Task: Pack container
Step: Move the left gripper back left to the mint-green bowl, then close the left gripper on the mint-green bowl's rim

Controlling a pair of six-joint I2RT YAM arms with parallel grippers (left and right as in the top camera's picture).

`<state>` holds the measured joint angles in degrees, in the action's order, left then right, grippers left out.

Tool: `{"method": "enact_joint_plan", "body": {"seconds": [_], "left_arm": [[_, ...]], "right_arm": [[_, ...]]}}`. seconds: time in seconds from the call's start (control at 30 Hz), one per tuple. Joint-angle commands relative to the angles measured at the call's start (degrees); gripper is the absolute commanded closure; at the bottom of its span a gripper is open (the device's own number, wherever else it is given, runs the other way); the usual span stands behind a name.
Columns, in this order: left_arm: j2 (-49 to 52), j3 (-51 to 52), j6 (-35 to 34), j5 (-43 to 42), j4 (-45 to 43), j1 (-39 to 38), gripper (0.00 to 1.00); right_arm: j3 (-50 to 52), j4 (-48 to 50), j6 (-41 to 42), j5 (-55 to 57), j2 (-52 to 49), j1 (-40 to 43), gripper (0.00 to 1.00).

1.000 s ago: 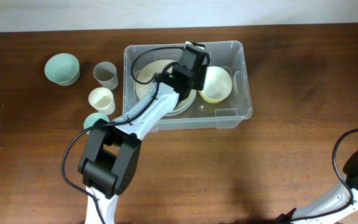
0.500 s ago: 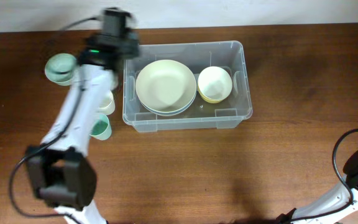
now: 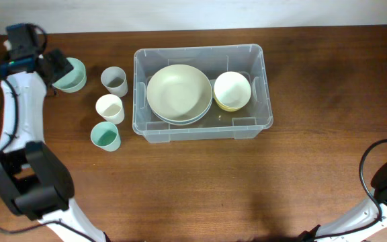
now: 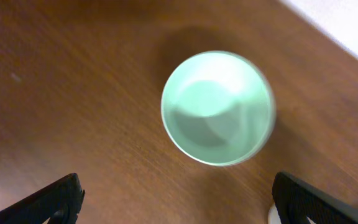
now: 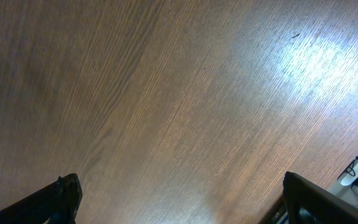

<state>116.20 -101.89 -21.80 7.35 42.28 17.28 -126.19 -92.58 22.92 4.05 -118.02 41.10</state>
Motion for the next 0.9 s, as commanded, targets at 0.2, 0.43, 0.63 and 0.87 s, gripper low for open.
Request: {"method": "enact_joint_plan", "body": {"seconds": [0.2,0.43,0.63,0.87], "left_arm": [[7.63,0.7,-3.13,-10.01,-2.25,2.71,0.01],[9.7,0.7,-5.62,-10.01,-5.49,2.71,0.01],[9.73,0.7,-6.75,-9.25,-7.8,2.71,0.01],[9.9,0.7,-8.5,-7.72,-7.78,2.75,0.01]], "right_arm": [[0.28,0.04,0.0,0.52,0.42,-0.2,0.01],[0.28,0.04,0.02,0.52,0.42,-0.2,0.01],[0.28,0.04,0.02,0.52,0.42,-0.2,0.01],[0.28,0.04,0.02,0.52,0.42,-0.2,0.01]]}}
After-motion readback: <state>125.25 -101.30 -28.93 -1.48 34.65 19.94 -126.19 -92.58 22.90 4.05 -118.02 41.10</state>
